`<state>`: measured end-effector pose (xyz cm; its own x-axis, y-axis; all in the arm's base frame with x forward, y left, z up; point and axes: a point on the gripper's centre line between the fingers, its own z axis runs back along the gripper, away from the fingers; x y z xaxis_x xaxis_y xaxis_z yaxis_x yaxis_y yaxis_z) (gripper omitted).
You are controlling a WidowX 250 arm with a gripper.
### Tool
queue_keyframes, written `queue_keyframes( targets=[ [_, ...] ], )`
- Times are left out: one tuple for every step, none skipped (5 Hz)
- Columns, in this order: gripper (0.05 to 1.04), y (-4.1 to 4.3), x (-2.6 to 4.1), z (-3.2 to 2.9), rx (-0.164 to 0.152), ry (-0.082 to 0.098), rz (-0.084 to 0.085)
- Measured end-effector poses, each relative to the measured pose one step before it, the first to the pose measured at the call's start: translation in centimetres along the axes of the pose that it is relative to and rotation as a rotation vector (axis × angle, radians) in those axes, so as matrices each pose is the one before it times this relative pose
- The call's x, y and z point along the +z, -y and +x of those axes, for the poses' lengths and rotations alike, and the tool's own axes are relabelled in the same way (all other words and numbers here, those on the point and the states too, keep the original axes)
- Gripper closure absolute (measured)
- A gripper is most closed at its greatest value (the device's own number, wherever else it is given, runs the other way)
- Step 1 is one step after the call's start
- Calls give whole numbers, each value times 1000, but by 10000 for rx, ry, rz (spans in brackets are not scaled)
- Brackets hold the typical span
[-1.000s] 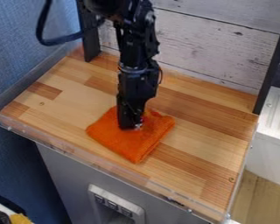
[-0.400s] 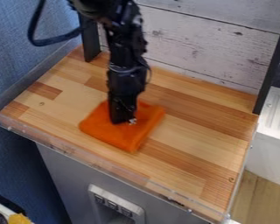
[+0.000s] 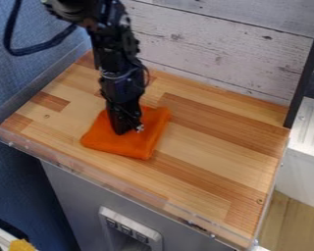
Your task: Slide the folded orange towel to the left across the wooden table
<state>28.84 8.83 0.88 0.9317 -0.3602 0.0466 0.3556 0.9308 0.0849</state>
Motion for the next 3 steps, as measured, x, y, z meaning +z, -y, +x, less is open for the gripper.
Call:
queue_keyframes(
  targets=[
    [1024, -1486, -130, -1223, 1229, 194, -211],
    [1024, -1473, 101, -1152, 958, 4, -186],
    [1024, -937, 20, -569, 719, -233, -265]
  ],
)
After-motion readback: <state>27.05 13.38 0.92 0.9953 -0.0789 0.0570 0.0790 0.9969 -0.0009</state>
